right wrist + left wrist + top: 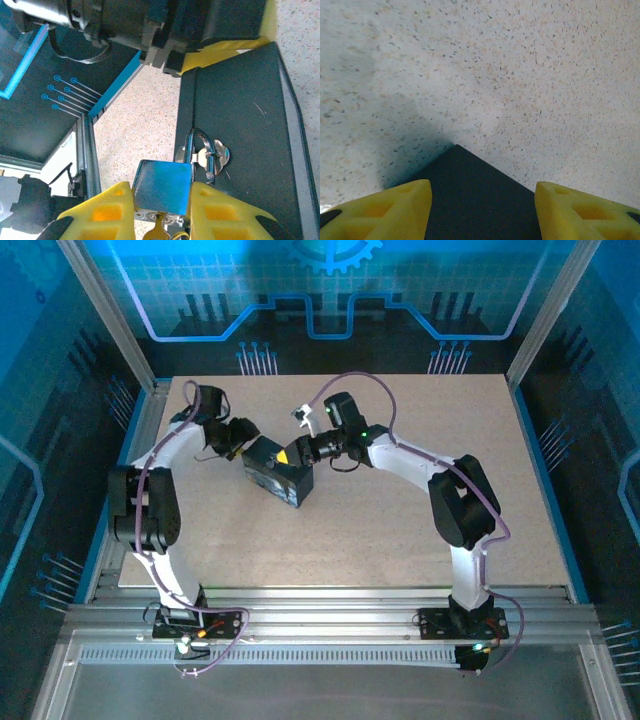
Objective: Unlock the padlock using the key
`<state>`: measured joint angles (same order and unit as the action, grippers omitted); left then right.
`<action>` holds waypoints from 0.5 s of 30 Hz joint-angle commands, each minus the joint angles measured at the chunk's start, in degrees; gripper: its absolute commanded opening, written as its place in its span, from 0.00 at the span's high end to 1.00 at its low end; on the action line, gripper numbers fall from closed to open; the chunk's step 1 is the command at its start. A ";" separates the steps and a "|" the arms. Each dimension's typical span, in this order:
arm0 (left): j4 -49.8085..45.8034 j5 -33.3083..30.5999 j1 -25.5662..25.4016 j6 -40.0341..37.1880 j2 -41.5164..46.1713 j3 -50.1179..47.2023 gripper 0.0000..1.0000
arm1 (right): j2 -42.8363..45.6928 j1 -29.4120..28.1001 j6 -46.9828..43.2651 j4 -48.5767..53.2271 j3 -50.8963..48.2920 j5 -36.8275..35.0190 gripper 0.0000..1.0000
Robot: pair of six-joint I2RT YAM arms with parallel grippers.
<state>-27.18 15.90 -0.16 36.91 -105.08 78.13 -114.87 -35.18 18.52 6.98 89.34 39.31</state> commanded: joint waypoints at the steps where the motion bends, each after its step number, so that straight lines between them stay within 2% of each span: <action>1: -1.31 4.28 0.17 -3.80 -0.87 2.35 0.45 | -2.32 -1.37 -8.17 4.42 4.13 -0.95 0.84; 4: -2.21 4.75 0.16 -4.81 -1.05 2.56 0.46 | -3.55 -1.51 -11.84 8.24 6.59 -2.80 0.80; 7: -2.28 4.99 0.16 -4.96 -0.92 2.21 0.46 | -4.20 -0.89 -11.00 7.57 6.20 -3.71 0.80; 11: -1.83 5.80 0.16 -4.82 -1.06 1.61 0.47 | -4.42 -0.26 -5.94 0.30 4.66 0.59 0.81; 15: -1.87 7.27 -0.18 -5.01 -1.48 1.28 0.51 | -4.13 -1.87 -11.67 -1.36 4.83 4.72 0.81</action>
<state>-27.16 17.23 0.49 32.60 -105.41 78.72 -117.75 -35.40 10.28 10.66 94.17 39.94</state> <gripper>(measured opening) 0.498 0.225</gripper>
